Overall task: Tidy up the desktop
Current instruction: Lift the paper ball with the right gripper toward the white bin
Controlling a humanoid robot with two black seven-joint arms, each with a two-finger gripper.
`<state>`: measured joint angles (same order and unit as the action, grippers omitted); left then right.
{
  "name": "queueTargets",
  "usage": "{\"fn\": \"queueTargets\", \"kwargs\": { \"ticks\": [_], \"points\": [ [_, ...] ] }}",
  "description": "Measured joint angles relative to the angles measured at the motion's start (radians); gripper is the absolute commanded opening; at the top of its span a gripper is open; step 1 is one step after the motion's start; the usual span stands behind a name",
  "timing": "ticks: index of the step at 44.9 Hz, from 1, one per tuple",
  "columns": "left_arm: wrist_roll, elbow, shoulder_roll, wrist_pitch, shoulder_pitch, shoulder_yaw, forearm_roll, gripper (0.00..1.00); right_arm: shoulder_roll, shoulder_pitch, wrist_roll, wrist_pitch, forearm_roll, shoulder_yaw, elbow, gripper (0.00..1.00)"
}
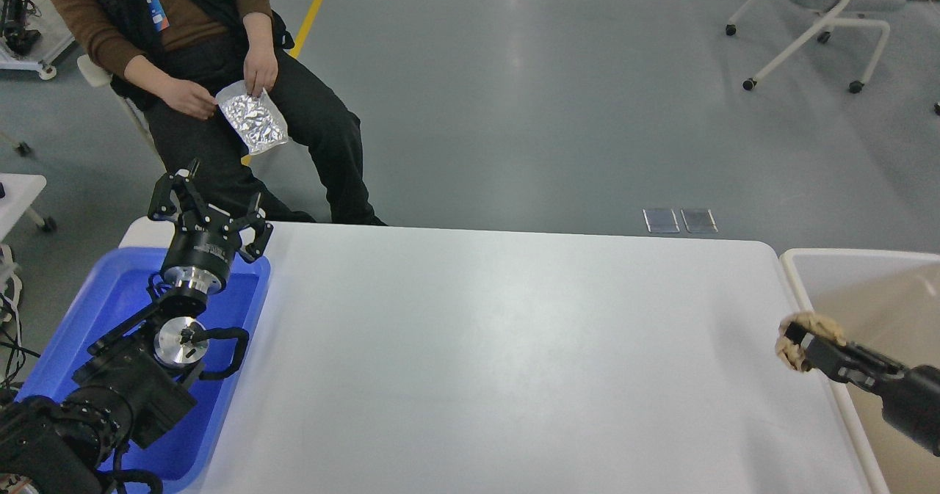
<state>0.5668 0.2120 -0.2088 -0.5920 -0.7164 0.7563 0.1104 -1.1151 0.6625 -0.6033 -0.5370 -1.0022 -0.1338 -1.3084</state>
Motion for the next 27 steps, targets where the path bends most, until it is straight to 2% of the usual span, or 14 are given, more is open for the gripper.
{"fn": "queueTargets", "kwargs": {
  "ticks": [6, 13, 20, 27],
  "points": [
    [0.000, 0.001, 0.000, 0.000, 0.000, 0.000, 0.000, 1.00, -0.051, 0.090, 0.015, 0.087, 0.094, 0.007, -0.022, 0.00],
    [0.000, 0.000, 0.000, 0.000, 0.000, 0.001, 0.000, 1.00, -0.089, 0.196, 0.074, 0.204, 0.252, 0.010, -0.006, 0.00],
    [0.001, 0.000, 0.000, 0.000, 0.000, 0.001, 0.000, 1.00, -0.086, 0.265, 0.164, 0.285, 0.429, 0.015, 0.066, 0.00],
    [0.000, 0.000, 0.000, 0.000, 0.000, 0.001, 0.000, 1.00, -0.033, 0.297, 0.278, 0.324, 0.643, 0.025, 0.174, 0.00]
  ]
}}
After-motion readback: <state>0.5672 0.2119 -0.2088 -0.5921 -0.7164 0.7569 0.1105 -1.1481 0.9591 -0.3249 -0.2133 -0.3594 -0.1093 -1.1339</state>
